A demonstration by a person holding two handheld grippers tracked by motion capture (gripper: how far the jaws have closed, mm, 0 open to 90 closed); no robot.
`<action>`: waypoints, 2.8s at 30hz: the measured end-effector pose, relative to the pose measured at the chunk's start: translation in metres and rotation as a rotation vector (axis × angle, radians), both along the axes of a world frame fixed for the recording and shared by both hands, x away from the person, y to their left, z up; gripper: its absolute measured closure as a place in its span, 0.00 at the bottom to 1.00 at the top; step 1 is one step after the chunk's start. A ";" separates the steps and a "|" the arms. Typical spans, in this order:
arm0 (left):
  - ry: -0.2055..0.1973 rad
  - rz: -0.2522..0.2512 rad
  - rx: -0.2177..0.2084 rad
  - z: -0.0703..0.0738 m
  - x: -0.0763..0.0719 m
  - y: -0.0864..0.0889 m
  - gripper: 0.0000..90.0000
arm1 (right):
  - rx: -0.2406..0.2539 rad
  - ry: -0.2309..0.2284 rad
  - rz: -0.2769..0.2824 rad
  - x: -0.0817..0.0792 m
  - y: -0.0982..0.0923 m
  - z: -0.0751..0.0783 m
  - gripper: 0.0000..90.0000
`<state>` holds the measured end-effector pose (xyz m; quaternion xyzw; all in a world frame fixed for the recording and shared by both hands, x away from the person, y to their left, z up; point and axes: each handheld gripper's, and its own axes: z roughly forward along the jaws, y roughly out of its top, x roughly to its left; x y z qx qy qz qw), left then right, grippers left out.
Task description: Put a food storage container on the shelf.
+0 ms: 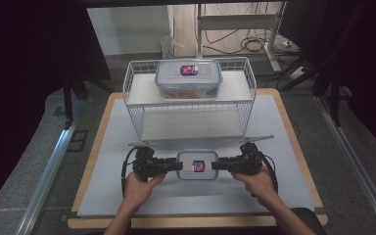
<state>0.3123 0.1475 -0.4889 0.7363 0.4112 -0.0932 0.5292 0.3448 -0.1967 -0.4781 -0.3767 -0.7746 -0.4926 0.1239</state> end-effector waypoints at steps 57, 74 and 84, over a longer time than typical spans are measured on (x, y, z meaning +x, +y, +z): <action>-0.190 0.082 -0.083 0.217 0.114 0.038 0.64 | 0.146 -0.227 -0.063 0.111 0.031 0.215 0.64; -0.121 0.115 -0.126 0.208 0.146 0.039 0.64 | 0.167 -0.173 -0.102 0.145 0.034 0.211 0.63; -0.119 0.145 -0.142 0.206 0.149 0.040 0.62 | 0.180 -0.146 -0.120 0.151 0.036 0.208 0.62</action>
